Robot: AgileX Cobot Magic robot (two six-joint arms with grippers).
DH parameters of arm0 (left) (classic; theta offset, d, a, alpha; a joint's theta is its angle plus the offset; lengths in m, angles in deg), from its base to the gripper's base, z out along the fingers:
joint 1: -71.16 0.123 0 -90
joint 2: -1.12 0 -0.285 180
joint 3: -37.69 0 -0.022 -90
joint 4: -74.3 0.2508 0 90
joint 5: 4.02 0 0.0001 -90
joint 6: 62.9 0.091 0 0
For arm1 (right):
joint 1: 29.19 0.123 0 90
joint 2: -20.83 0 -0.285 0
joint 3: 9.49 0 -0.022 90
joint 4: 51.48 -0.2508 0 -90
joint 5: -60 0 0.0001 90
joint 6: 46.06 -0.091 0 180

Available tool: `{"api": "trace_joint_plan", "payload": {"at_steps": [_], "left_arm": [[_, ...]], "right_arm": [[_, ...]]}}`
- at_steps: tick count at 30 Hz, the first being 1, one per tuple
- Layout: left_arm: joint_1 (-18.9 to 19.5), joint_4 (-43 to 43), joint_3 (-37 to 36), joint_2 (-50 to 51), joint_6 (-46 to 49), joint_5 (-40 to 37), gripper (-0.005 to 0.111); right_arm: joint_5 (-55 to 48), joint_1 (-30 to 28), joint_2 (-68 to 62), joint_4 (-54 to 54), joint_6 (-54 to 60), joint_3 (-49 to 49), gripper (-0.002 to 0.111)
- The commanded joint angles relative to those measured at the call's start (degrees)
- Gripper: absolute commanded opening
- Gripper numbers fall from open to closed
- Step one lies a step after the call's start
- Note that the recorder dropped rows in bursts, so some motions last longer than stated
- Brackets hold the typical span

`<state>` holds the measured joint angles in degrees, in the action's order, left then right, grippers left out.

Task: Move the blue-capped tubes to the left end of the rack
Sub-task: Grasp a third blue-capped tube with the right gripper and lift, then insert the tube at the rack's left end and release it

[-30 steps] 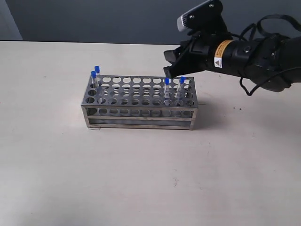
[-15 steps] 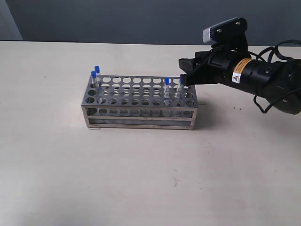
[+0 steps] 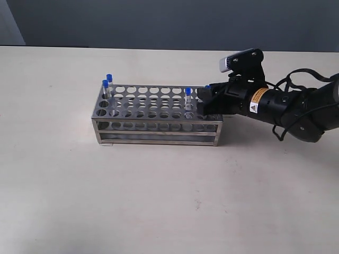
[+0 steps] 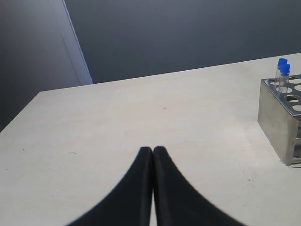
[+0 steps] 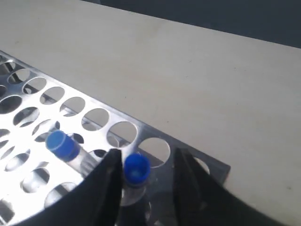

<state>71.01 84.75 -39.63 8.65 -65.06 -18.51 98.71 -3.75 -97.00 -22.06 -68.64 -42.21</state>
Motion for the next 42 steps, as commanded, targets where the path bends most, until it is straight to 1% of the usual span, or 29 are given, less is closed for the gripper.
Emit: {"api": "trace_joint_plan", "payload": {"at_steps": [1, 4, 6, 11, 13, 17, 24, 31, 33, 37, 42], "left_arm": [[-0.5, 0.19, 0.11, 0.26, -0.2, 0.77, 0.0], [-0.5, 0.19, 0.11, 0.26, -0.2, 0.77, 0.0], [-0.5, 0.19, 0.11, 0.26, -0.2, 0.77, 0.0], [-0.5, 0.19, 0.11, 0.26, -0.2, 0.77, 0.0], [-0.5, 0.19, 0.11, 0.26, -0.2, 0.77, 0.0], [-0.5, 0.19, 0.11, 0.26, -0.2, 0.77, 0.0], [-0.5, 0.19, 0.11, 0.26, -0.2, 0.77, 0.0], [-0.5, 0.19, 0.11, 0.26, -0.2, 0.77, 0.0], [-0.5, 0.19, 0.11, 0.26, -0.2, 0.77, 0.0], [-0.5, 0.19, 0.11, 0.26, -0.2, 0.77, 0.0], [-0.5, 0.19, 0.11, 0.26, -0.2, 0.77, 0.0]], "right_arm": [[0.68, -0.15, 0.06, 0.01, 0.09, -0.2, 0.0], [0.68, -0.15, 0.64, 0.01, 1.45, -0.2, 0.0], [-0.07, -0.15, 3.78, 0.01, 4.03, -0.06, 0.0], [-4.99, -0.15, 10.65, 2.15, 4.85, 3.34, 0.0], [-5.64, 0.7, 12.65, 3.35, 4.47, 5.05, 0.0], [-5.89, 4.88, 13.81, 3.49, 4.08, 9.36, 0.0], [-6.02, 14.15, 10.07, 3.58, 1.68, 15.73, 0.0], [-6.02, 22.96, 1.75, 3.58, 1.56, 20.99, 0.0], [-6.65, 23.98, -1.08, 3.58, 1.56, 23.37, 0.0], [-10.66, 23.97, -5.08, 3.46, 1.42, 27.44, 0.0], [-11.04, 23.97, -7.02, 3.3, 1.18, 27.95, 0.0]]}}
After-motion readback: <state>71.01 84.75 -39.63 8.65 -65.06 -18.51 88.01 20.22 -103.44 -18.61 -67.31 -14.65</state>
